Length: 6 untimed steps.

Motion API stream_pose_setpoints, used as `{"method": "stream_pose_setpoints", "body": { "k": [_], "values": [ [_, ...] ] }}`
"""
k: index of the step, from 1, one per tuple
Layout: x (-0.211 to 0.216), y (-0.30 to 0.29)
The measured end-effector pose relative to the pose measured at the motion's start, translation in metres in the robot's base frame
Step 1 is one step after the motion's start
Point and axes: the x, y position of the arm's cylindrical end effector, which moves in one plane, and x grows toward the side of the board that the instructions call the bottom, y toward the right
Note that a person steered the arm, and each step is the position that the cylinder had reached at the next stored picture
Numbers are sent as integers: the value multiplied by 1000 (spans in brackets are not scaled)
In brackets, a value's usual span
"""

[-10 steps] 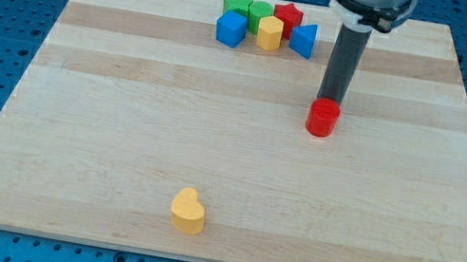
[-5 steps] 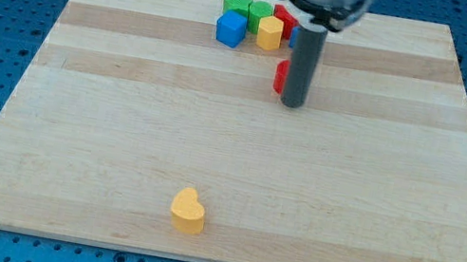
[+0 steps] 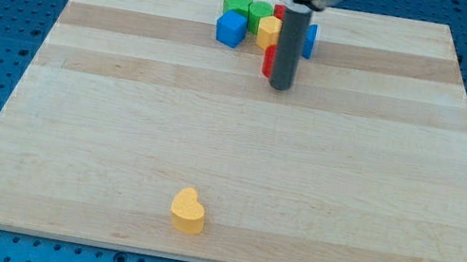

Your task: Place the red circle under the yellow hexagon

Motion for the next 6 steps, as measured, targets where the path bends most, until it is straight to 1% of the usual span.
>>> {"method": "stream_pose_setpoints", "body": {
  "k": [1,2,4,6],
  "values": [
    [-9,-29],
    [-5,-37],
    [-4,-37],
    [-18,-37]
  ]
}}
